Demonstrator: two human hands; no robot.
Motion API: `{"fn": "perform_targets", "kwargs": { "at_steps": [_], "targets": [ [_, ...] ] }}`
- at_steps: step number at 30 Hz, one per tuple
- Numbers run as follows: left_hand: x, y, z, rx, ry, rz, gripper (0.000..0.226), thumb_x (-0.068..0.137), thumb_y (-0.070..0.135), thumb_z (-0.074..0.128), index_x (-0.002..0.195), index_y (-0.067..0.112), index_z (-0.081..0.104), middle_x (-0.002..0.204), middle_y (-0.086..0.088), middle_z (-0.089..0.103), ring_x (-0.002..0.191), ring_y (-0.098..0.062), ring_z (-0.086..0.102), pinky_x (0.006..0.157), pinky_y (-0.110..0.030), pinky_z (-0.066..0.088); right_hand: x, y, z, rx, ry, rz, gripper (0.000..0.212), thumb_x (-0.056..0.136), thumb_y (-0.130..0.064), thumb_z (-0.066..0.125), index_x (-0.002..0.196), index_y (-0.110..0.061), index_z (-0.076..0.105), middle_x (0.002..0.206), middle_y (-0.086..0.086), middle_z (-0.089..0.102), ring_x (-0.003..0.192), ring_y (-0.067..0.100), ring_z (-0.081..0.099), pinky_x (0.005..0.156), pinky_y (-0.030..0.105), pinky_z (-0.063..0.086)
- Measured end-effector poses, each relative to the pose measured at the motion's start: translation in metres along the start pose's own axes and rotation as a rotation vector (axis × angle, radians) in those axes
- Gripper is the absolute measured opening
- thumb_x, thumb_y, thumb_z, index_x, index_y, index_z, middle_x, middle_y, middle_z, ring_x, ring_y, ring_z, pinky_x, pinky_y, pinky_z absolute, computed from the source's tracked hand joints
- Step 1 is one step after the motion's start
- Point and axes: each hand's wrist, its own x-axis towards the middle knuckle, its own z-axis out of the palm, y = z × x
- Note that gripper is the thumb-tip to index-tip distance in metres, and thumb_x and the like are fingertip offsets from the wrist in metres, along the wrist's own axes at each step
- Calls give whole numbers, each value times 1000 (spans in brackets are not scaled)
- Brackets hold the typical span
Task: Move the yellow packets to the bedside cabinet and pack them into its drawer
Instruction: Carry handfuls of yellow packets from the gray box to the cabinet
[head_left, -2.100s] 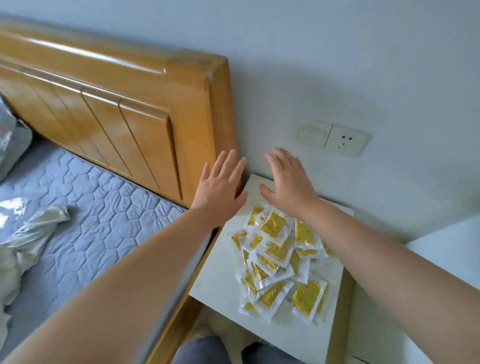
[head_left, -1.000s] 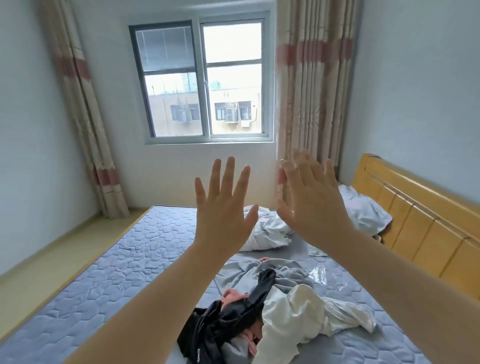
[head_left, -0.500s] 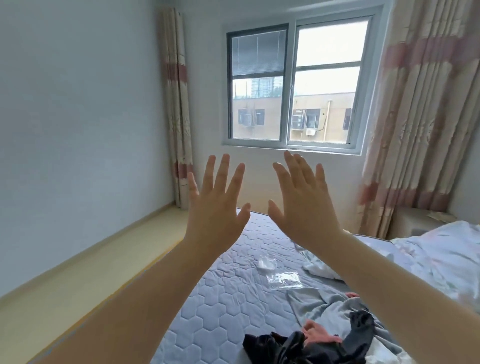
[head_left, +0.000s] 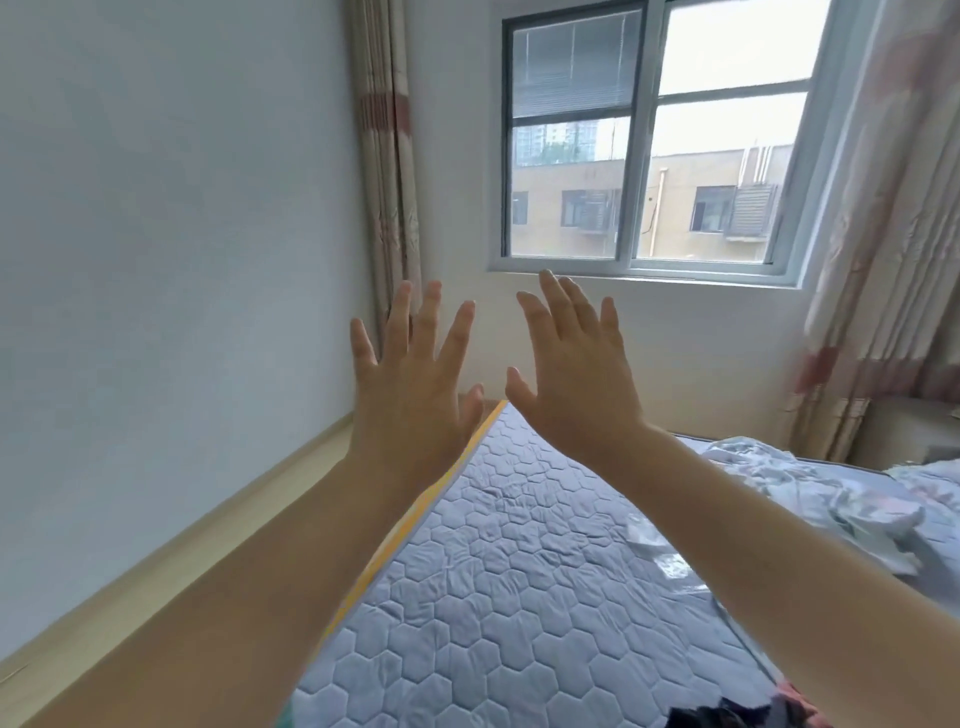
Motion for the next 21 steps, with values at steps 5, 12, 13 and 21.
{"fn": "perform_targets", "kwargs": {
  "at_steps": [5,12,13,21],
  "targets": [
    [-1,-81,41,-40,-23,-71,69,90,44,39,151,19,20,159,-12,14,147,-33,8,109,-66,14,37,-54,57,-10,-27,-44,67,83,-33,62,139,-6,41,151,19,32,139,36,31,110,58,22],
    [23,-187,118,-21,-60,-29,68,93,42,43,152,19,20,160,-12,12,147,-33,7,109,-65,13,94,-118,156,-38,-42,-1,67,81,-34,64,137,-5,43,148,20,37,136,36,35,108,58,27],
    [34,-201,130,-19,-64,-19,69,93,41,46,153,19,18,160,-11,11,148,-32,5,110,-64,12,106,-124,170,-40,-39,10,67,80,-34,65,137,-5,44,147,20,37,136,36,36,108,58,28],
    [107,-314,211,-27,-52,13,74,92,42,51,153,20,17,160,-12,11,148,-33,6,111,-63,11,204,-172,268,-55,-81,68,67,82,-35,63,139,-7,41,149,18,34,137,36,34,109,56,26]
  ]
}}
